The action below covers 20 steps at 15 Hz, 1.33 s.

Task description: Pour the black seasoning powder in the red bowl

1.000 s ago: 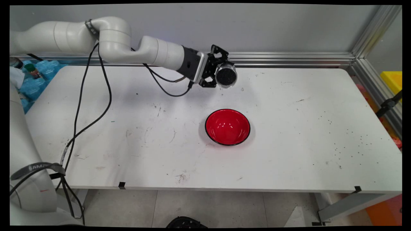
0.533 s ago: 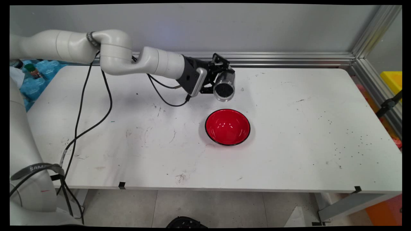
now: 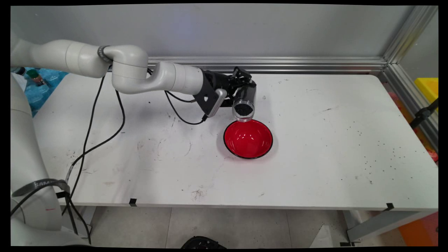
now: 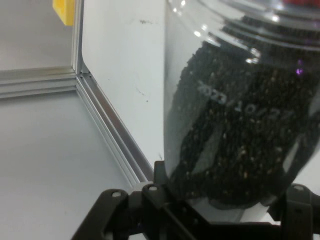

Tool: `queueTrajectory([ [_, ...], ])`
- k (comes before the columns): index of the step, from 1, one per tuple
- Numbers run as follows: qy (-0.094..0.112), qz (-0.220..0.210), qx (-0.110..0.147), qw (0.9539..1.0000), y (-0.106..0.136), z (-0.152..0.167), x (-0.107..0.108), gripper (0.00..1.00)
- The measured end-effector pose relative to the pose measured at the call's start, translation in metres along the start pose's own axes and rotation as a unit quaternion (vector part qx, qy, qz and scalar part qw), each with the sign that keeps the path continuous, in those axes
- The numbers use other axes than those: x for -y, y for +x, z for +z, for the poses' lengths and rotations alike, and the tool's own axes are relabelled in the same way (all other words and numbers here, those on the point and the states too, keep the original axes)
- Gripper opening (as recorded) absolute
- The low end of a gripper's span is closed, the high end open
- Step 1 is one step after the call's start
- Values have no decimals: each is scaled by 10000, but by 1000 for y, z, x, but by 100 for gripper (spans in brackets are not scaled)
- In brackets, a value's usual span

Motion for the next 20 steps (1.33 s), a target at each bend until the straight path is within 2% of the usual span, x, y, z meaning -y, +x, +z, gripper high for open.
queueTrajectory([
  [8,72,495,357,9981,11,-1,-2,0],
  [14,315,1021,587,9925,18,-4,1,0],
  [20,588,1484,714,9846,23,-4,4,0],
])
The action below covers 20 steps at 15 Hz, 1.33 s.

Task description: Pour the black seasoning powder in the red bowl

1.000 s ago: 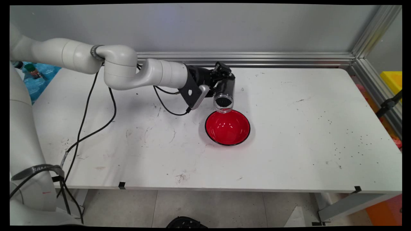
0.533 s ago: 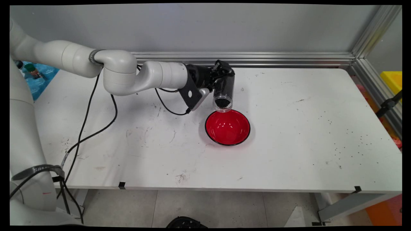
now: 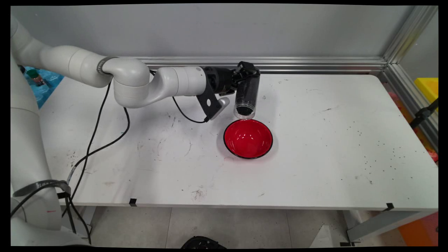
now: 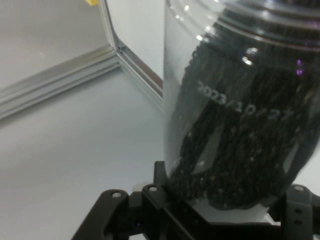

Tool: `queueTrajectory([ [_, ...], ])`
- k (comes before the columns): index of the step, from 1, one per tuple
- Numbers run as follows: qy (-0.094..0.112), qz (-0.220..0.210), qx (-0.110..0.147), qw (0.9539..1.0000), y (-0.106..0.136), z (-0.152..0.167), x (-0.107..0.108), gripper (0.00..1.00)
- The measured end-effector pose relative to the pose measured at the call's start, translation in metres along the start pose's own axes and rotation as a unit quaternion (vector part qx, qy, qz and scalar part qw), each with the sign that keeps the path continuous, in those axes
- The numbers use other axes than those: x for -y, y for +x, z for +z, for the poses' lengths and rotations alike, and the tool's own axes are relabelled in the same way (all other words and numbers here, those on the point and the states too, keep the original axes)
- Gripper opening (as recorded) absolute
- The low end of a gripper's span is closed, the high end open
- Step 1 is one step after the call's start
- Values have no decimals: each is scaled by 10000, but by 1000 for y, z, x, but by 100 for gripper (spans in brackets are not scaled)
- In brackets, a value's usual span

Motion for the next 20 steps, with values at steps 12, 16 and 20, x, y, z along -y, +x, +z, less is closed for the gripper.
queueTrajectory([
  [12,440,674,11,9968,14,9,-3,0],
  [16,540,855,20,9949,16,14,-8,0],
  [20,620,1011,-8,9929,18,17,-15,0],
])
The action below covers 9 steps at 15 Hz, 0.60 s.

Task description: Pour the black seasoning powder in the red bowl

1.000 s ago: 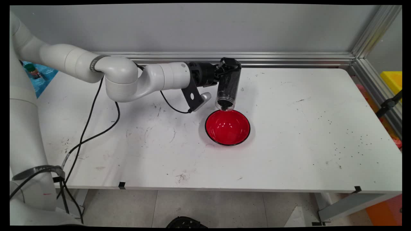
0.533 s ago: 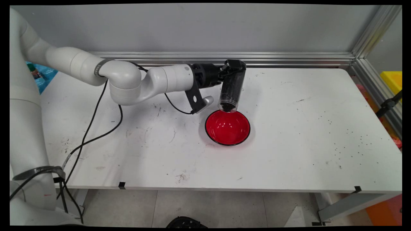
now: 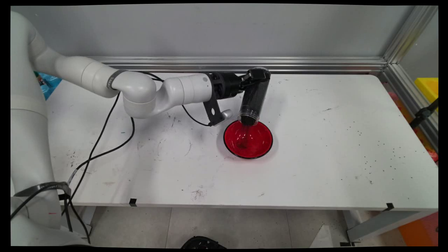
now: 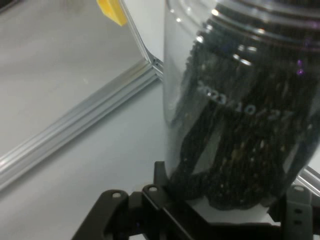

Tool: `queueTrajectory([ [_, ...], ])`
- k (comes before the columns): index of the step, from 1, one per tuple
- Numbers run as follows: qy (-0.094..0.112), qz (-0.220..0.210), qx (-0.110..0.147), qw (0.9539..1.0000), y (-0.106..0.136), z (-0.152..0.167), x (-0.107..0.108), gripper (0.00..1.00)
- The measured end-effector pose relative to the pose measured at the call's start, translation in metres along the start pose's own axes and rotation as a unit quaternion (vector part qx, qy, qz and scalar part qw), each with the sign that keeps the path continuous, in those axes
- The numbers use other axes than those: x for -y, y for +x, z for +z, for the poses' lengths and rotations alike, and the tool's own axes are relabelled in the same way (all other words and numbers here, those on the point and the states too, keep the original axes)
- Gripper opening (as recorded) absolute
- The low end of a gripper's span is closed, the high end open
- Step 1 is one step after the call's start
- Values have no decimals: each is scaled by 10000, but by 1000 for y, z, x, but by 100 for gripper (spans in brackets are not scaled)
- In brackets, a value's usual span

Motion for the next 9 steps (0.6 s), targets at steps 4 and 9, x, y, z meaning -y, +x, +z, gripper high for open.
queueTrajectory([
  [4,111,138,-31,9998,3,2,-3,0],
  [9,209,235,-42,9995,6,5,-5,0],
])
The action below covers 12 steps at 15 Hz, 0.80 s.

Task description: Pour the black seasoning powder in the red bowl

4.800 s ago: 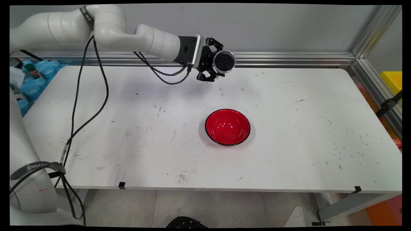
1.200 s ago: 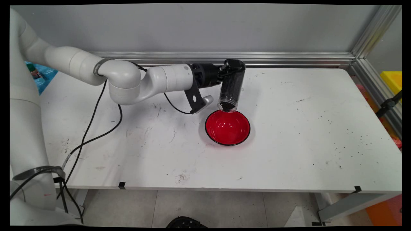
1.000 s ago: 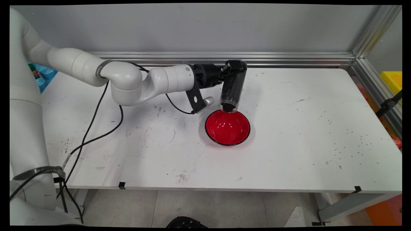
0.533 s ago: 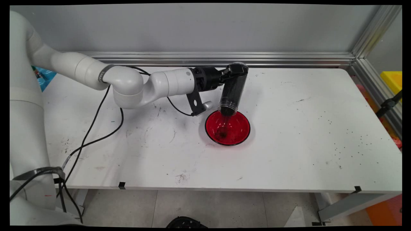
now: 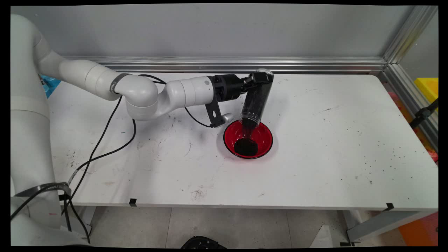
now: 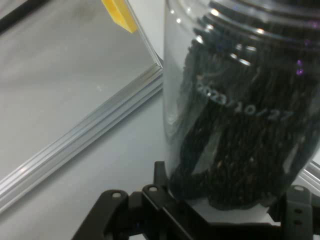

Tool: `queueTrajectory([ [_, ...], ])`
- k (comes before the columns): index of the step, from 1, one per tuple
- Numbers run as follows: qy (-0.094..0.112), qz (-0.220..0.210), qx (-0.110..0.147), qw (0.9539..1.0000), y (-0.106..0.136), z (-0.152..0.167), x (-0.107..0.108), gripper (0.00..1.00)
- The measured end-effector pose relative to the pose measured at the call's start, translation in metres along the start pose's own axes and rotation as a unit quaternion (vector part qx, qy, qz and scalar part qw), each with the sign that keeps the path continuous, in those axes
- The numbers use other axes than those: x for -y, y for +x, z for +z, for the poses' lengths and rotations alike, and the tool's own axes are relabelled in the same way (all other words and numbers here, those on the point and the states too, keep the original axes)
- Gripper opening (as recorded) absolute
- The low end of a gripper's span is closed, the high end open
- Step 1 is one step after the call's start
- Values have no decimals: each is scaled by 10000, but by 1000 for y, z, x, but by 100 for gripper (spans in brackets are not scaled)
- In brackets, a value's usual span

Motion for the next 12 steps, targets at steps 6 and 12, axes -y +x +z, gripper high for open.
queueTrajectory([
  [6,79,70,-4,9999,1,1,0,0],
  [12,165,169,-30,9997,2,3,-1,0],
])
